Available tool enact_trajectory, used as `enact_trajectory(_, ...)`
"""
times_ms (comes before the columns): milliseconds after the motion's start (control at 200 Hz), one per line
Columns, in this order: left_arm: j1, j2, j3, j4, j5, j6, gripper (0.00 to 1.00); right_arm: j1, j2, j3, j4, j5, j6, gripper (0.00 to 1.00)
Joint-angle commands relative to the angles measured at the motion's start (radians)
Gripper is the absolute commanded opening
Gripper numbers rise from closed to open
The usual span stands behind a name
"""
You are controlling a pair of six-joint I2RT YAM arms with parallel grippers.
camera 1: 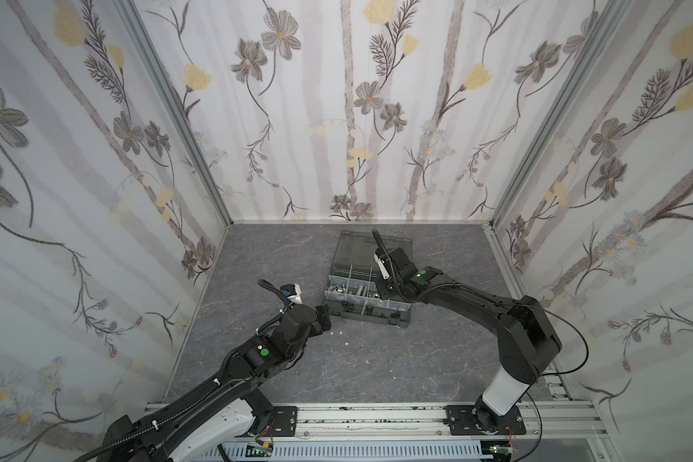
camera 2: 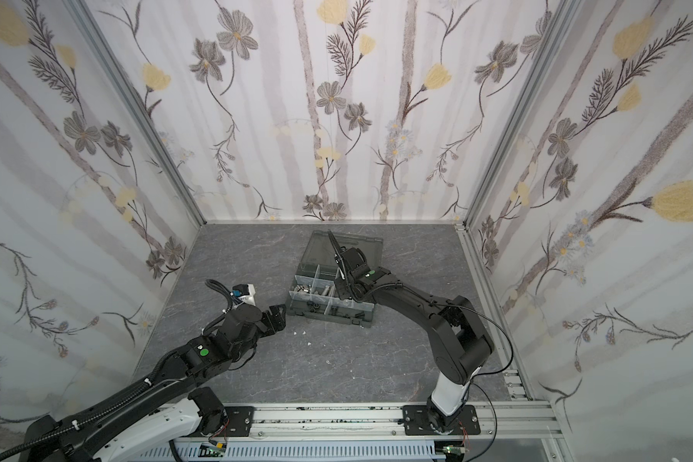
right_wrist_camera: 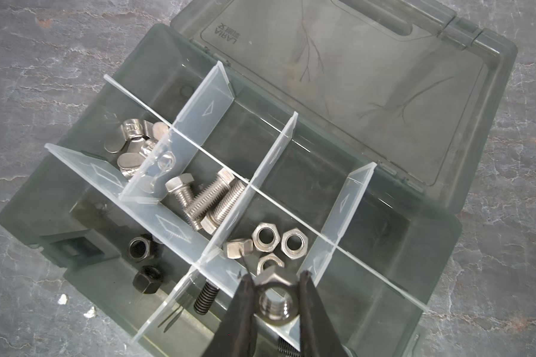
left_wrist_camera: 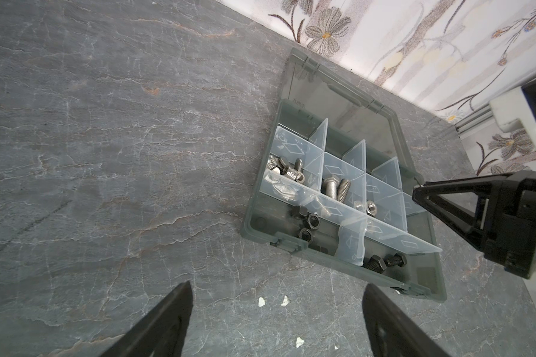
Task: Sort the screws and nuts into containers
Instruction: Place the nut into the container, then reset both arms
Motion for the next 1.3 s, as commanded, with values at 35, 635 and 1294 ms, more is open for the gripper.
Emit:
enact_trajectory(35, 0.002, 0.002, 0.002, 0.013, -0.015, -0.011, 0.89, 0.000, -0.005, -0.007, 0.046, -0.023, -0.004, 0.27)
enact_trajectory(635, 0.005, 0.005, 0.020, 0.014, -0.069, 0.014, 0.89, -0.007, -0.078, -0.052, 0.073, -0.023, -0.002, 0.39)
enact_trajectory(1294, 0.405, 0.053, -0.232, 0.890, -0.264, 0.644, 1.00, -0.105, -0.856, -0.717, 0.766, 0.380, -0.028, 1.00)
